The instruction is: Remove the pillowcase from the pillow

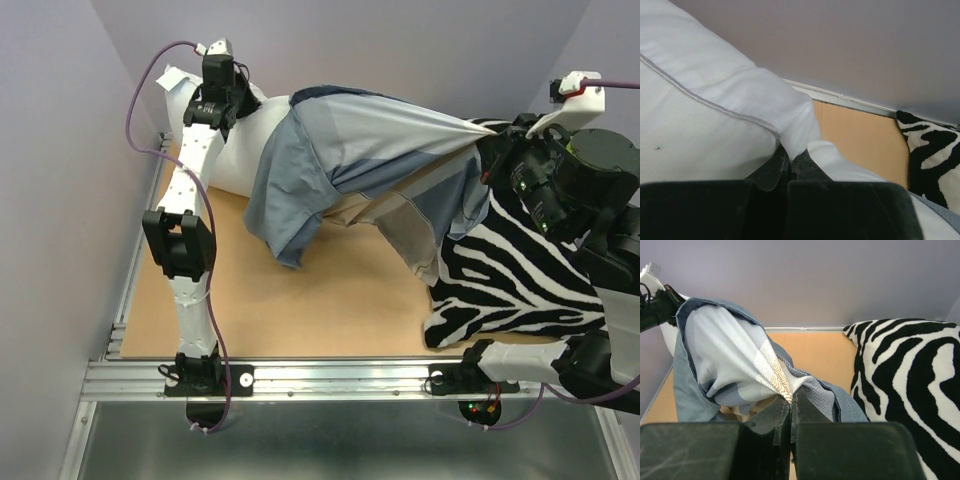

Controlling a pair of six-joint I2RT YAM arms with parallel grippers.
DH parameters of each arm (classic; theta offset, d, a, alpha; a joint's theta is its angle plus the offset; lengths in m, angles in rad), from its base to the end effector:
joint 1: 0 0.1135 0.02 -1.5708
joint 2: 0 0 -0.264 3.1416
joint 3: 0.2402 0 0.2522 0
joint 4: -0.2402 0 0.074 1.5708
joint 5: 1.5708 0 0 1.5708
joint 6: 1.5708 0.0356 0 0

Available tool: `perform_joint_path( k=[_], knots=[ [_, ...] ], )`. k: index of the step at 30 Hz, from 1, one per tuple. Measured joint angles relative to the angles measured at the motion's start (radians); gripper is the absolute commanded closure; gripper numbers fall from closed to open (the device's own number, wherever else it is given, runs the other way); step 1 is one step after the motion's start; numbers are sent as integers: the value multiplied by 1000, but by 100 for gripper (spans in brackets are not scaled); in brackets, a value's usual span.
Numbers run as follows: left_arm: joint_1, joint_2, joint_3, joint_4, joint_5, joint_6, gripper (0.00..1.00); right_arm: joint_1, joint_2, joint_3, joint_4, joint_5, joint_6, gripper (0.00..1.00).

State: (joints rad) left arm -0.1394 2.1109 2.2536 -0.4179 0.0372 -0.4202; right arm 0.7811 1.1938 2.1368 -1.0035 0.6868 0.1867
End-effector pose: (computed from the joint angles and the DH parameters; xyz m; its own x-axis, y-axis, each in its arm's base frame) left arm 0.4902 -0.0701 0.4044 -0.3168 -0.3672 -0.8745 0.0494 0.9144 -0.4018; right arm 0.1007 0.0681 0.5863 -0.0598 0.1428 -0.9879 -0.0854 0.9854 0.1476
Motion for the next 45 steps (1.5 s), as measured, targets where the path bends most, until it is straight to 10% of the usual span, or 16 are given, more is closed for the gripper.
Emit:
perform_joint_path(
  k=[9, 19, 23, 29, 37, 45],
  knots=[
    [-36, 34, 24, -57, -174, 119, 98, -4, 3, -253, 79, 45, 61, 99],
    [-87, 60, -122, 6, -295, 212, 44, -385, 565, -285, 220, -208, 145, 96],
    [-104, -8, -201, 61, -295, 203, 24, -522, 746, -285, 231, -309, 188, 69],
    [-109, -228, -426, 130, -278, 117, 21, -587, 815, -283, 234, -399, 232, 24],
    [-108, -523, -741, 241, -328, -40, 24, -567, 754, -196, 258, -469, 237, 17],
    [-101, -227, -598, 307, -294, -82, 27, -497, 454, -367, 325, -526, 227, 12]
  ],
)
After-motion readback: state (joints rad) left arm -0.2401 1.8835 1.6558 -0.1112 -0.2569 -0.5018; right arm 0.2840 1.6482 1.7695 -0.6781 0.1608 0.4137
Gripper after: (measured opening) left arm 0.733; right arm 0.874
